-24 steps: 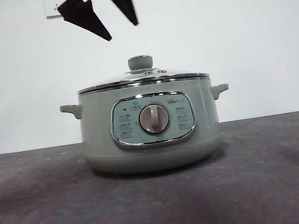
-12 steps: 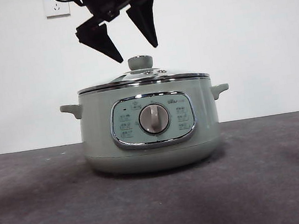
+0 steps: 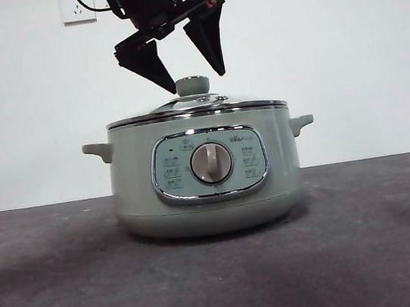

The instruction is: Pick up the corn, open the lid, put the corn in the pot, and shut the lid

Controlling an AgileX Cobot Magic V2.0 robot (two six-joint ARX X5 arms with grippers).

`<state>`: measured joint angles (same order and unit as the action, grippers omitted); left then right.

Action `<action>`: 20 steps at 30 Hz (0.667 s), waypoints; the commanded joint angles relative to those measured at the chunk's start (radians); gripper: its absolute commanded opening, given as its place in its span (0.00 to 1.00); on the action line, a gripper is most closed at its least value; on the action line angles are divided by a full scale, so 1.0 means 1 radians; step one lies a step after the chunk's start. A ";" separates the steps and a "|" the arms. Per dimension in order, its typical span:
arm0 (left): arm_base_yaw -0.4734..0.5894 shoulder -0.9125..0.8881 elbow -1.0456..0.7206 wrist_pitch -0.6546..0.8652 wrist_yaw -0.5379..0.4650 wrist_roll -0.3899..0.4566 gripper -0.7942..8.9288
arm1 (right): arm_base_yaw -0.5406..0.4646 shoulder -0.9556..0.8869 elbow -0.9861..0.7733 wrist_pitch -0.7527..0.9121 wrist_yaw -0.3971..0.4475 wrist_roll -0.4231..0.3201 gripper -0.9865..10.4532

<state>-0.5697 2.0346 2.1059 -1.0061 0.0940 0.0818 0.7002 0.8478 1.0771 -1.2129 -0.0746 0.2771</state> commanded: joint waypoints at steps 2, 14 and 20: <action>-0.004 0.016 0.000 -0.001 -0.002 0.002 0.50 | 0.001 -0.002 0.003 -0.009 0.004 0.007 0.08; -0.003 0.031 0.000 0.006 -0.010 0.001 0.42 | 0.001 -0.002 0.003 -0.038 0.004 0.008 0.08; 0.003 0.031 0.000 0.004 -0.018 0.011 0.24 | 0.001 -0.002 0.003 -0.048 0.004 0.008 0.08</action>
<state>-0.5674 2.0514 2.1059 -1.0054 0.0696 0.0856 0.7002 0.8474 1.0771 -1.2629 -0.0746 0.2771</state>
